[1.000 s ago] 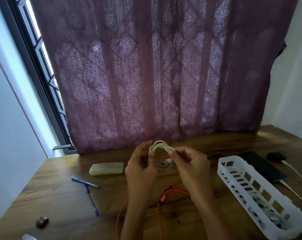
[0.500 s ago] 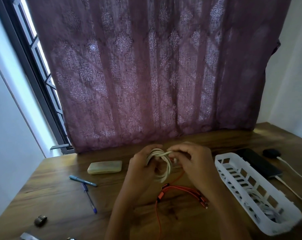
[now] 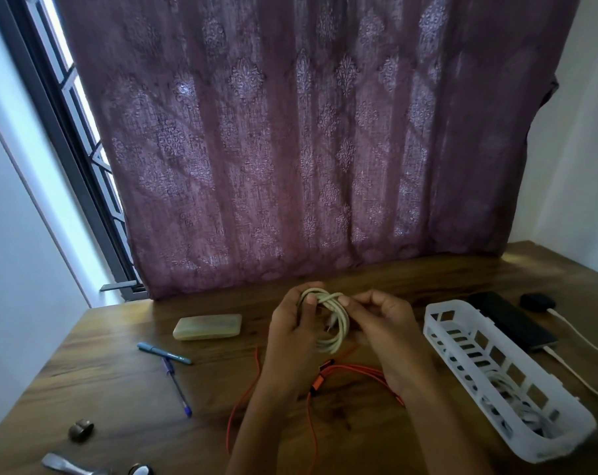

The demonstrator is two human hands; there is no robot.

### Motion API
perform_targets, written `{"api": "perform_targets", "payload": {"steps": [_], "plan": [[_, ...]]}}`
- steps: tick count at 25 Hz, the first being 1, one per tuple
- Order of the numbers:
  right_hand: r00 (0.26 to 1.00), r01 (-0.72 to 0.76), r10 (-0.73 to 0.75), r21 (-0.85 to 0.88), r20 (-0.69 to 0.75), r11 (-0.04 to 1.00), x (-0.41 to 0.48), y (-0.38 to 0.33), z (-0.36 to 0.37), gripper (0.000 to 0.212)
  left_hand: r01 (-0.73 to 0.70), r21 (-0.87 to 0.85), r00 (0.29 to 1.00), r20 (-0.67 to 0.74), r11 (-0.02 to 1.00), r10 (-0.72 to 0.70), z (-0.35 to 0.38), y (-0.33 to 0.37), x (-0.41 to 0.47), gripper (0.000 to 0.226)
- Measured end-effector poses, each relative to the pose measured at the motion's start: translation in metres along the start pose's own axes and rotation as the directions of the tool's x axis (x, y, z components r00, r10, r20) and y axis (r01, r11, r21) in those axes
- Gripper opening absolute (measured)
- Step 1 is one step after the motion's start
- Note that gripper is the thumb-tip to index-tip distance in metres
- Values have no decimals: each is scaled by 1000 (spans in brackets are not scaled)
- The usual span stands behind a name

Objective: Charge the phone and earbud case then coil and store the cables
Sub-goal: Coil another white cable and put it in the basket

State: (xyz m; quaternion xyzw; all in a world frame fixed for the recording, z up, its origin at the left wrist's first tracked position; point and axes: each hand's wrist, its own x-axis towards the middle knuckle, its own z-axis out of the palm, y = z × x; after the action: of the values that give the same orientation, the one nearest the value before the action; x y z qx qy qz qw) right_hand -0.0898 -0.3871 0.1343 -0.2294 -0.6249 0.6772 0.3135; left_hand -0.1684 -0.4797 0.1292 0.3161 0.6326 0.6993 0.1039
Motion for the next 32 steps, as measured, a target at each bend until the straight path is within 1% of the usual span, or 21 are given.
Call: {"api": "perform_targets", "payload": {"steps": [2, 3, 5, 6, 8, 10, 12, 14, 16, 19, 22, 27, 29, 31, 32], "plan": [[998, -46, 45, 41, 42, 998, -3, -2, 0, 15, -51, 100, 998, -39, 994, 55, 1, -3, 1, 22], [996, -75, 70, 89, 61, 993, -3, -2, 0, 17, -73, 147, 995, -61, 986, 82, 0, -5, 2, 22], [987, -136, 115, 207, 110, 969, -4, -2, 0, 23, -99, 211, 986, -112, 972, 125, -1, -6, 6, 21], [984, -142, 114, 218, 134, 966, -5, -2, 0, 27, -106, 228, 982, -130, 968, 138, -2, -6, 7, 20], [987, -100, 84, 121, 136, 988, -6, -1, 1, 28, -117, 240, 979, -135, 964, 152, -2, -7, 9, 19], [994, -76, 70, 65, 89, 995, -7, 0, 4, 21, -128, 243, 981, -114, 962, 159, -2, -8, 9, 19], [995, -75, 72, 41, 74, 996, -6, 1, 4, 17, -104, 202, 987, -100, 974, 126, -1, -10, 9, 19], [993, -82, 79, 29, 83, 996, -5, 1, 0, 18, -21, 88, 997, -73, 996, 27, -2, -7, 9, 18], [993, -91, 88, 36, 82, 995, -6, 1, -5, 21, 67, -1, 998, 3, 998, -67, -2, -4, 9, 19], [992, -123, 122, 35, 17, 992, -6, 3, -15, 20, 161, -88, 982, 110, 983, -151, 4, -6, 10, 22], [986, -144, 142, -21, -83, 989, -4, 7, -36, 20, 246, -99, 958, 173, 964, -227, 25, -22, 12, 22], [957, -219, 184, -145, -223, 965, 4, 16, -93, 14, 277, 30, 923, 268, 960, -275, 78, -39, 7, 22], [939, -241, 184, -175, -290, 955, 11, 20, -127, 10, 292, 63, 904, 306, 954, -297, 104, -44, 8, 20], [916, -260, 179, -192, -358, 946, 25, 23, -165, 7, 303, 98, 896, 310, 948, -318, 131, -51, 12, 19], [906, -272, 168, -231, -388, 934, 34, 25, -184, 10, 298, 128, 899, 297, 946, -323, 143, -54, 14, 17]]}}
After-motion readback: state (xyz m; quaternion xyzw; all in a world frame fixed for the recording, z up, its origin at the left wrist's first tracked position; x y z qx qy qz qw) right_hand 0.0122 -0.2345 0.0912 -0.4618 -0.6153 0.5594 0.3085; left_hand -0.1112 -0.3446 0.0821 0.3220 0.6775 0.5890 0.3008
